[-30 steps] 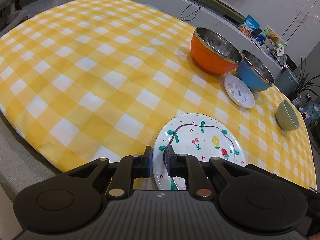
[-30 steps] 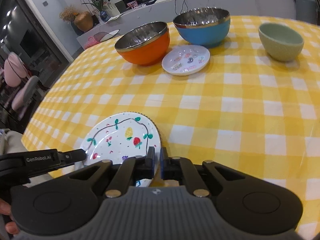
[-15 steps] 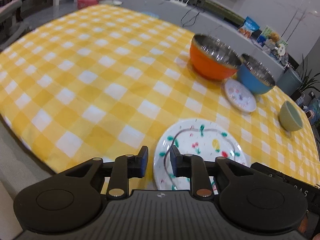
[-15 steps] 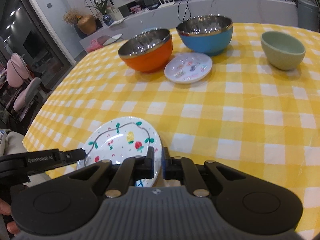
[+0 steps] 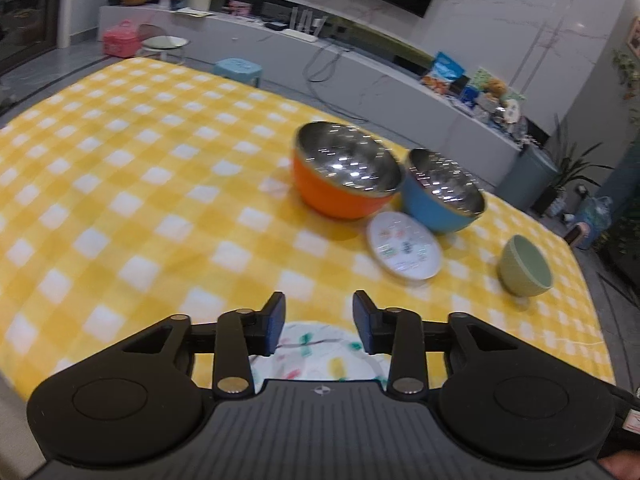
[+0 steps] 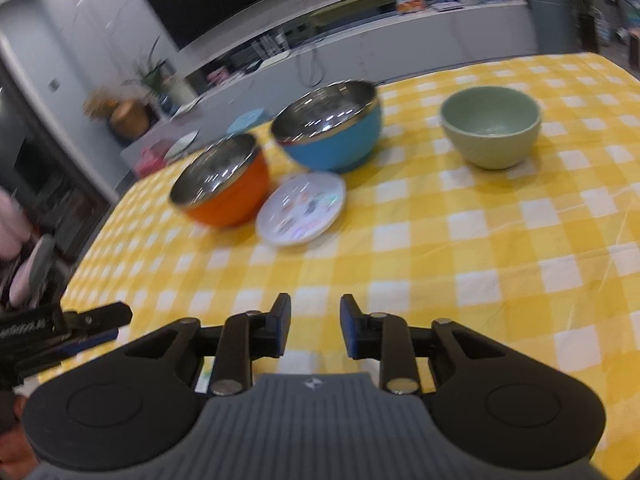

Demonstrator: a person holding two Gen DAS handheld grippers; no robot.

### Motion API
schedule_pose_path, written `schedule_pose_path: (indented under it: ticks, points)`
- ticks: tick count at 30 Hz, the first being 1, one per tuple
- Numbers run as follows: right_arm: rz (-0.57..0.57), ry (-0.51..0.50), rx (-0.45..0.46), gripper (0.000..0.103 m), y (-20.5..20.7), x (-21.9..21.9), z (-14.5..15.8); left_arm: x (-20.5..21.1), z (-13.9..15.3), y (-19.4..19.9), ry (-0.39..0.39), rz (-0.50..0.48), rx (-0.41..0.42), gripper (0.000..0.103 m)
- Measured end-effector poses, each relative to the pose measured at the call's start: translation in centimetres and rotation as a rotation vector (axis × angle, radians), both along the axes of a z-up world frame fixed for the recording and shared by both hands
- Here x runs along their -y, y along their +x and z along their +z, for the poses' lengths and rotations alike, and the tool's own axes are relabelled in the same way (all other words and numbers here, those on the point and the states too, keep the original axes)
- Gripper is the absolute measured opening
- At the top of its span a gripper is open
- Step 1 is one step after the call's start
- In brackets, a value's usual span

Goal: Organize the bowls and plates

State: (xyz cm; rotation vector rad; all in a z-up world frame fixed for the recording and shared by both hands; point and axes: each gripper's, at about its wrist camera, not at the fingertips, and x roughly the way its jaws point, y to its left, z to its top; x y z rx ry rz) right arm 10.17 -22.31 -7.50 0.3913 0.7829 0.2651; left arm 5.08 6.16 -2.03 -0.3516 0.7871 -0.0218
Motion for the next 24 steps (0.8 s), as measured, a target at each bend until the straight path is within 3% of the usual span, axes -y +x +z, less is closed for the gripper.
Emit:
schedule_pose_path:
  ticks: [2,13,24]
  points:
    - [-0.038,0.025,0.001,0.027,1.0,0.6,-0.3,0.6,-0.2,1.0,-0.009,-0.015,0.004,0.051]
    - [-0.202,0.127,0.058,0.032,5.2,4.1,-1.5,1.9,-2.2,5.7,-0.111,-0.024,0.035,0.051]
    - [-0.159,0.128,0.044,0.032,8.6,2.1,-3.1,2.8,-4.4,10.6,-0.102,-0.044,-0.032,0.051]
